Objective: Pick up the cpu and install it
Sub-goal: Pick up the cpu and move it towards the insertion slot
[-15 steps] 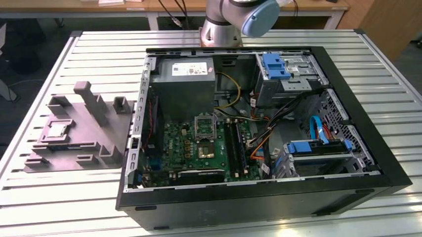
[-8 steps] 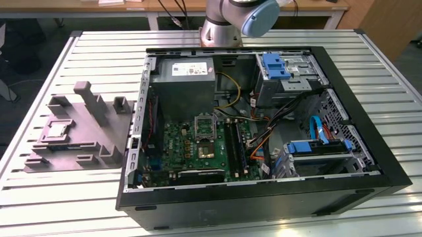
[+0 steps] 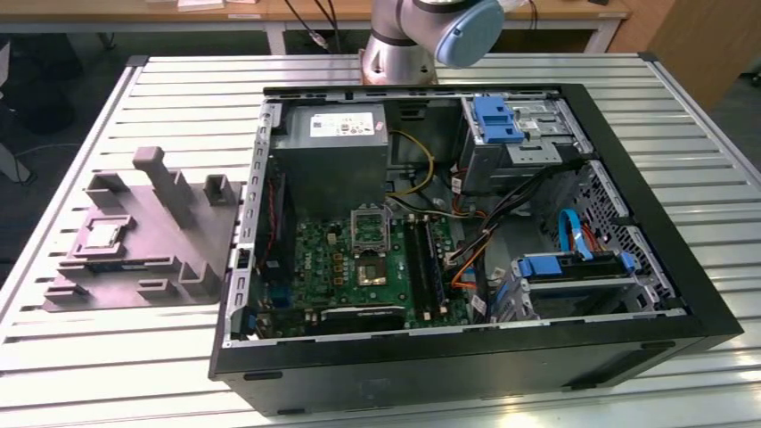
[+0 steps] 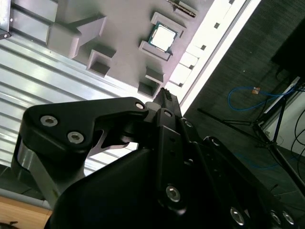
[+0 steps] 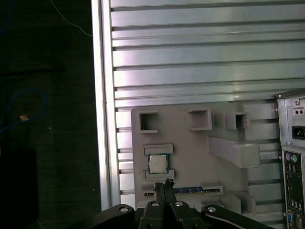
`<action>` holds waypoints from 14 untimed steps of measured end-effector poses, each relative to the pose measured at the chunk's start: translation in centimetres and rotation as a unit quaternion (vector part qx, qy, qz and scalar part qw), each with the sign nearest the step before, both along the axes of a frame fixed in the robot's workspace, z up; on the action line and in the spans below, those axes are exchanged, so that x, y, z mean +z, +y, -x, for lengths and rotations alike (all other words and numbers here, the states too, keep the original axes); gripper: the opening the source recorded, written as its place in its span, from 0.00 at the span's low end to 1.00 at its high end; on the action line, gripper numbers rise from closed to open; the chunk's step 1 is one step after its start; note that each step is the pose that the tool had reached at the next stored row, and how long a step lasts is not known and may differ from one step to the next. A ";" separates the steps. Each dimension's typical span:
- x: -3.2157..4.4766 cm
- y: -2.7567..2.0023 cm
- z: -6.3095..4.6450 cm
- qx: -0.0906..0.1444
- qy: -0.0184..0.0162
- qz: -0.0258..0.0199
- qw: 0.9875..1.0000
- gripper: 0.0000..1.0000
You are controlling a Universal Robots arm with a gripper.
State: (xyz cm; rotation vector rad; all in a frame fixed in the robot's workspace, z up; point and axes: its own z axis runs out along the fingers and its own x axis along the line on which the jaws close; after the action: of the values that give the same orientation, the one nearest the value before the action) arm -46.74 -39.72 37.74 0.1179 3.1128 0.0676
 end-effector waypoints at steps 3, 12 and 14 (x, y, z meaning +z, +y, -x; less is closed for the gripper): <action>0.00 0.00 0.0 0.000 0.000 0.000 1.000 0.23; 0.00 0.00 0.0 0.000 0.000 0.000 1.000 0.53; 0.00 0.00 0.0 0.000 0.000 0.000 1.000 0.64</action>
State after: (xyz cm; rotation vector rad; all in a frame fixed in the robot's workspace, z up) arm -46.76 -39.72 37.75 0.1180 3.1129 0.0676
